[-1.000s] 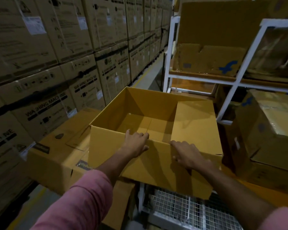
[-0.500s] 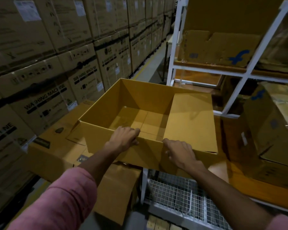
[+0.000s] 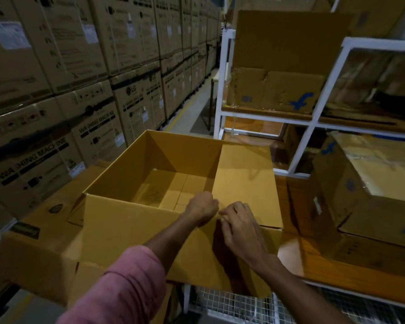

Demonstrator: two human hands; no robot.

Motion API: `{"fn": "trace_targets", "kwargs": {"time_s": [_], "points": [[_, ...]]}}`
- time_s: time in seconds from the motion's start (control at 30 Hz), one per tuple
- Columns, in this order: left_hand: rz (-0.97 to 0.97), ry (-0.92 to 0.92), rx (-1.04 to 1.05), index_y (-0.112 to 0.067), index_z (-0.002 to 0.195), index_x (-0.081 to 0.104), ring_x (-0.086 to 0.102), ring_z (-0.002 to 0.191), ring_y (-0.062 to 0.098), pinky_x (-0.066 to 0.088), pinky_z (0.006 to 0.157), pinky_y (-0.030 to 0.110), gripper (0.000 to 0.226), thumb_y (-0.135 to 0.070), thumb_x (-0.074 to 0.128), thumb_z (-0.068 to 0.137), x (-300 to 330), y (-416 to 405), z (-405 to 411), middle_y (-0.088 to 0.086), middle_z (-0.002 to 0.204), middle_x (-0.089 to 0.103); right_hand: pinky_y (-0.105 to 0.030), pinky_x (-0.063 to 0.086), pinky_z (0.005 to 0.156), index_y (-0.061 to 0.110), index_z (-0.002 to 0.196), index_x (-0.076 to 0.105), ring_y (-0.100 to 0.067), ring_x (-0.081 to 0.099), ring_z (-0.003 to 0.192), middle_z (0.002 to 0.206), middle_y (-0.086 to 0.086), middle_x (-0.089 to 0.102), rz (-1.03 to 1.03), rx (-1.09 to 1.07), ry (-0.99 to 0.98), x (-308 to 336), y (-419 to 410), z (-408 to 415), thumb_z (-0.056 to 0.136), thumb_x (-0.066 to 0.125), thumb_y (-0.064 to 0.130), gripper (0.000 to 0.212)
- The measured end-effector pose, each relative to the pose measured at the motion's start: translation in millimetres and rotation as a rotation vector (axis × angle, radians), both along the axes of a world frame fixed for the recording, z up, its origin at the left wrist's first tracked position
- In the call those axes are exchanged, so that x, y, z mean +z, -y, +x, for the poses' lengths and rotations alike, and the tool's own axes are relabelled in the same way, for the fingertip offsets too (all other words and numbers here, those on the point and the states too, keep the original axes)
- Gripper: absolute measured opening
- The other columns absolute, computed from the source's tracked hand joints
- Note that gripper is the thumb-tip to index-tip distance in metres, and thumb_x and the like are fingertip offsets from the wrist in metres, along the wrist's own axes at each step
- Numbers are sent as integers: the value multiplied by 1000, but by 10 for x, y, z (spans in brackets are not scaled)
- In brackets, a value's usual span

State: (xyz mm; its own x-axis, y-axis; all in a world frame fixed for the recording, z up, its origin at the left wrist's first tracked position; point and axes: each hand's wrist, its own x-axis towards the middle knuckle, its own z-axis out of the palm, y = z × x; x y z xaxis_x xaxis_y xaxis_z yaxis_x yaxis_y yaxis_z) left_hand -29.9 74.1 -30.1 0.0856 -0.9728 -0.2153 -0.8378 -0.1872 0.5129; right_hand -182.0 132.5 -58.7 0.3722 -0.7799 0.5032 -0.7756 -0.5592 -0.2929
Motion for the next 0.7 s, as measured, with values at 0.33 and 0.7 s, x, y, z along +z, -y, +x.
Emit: {"fn": "trace_targets", "kwargs": {"time_s": [0.33, 0.7], "points": [[-500, -836, 49, -18, 111, 71, 70, 85, 11, 59, 72, 33, 47, -49, 36, 109, 602, -131, -450, -3, 93, 73, -47, 41, 114, 17, 147, 44, -33, 41, 142, 152, -14, 44, 72, -171, -202, 199, 136, -117, 97, 57, 25, 53], [-443, 479, -319, -16, 112, 65, 64, 76, 26, 53, 79, 42, 36, -31, 33, 112, -348, -410, -89, 4, 88, 67, -54, 7, 125, 18, 157, 30, -38, 8, 156, 168, -14, 18, 291, -473, -384, 338, 371, -547, 102, 47, 42, 63]]}}
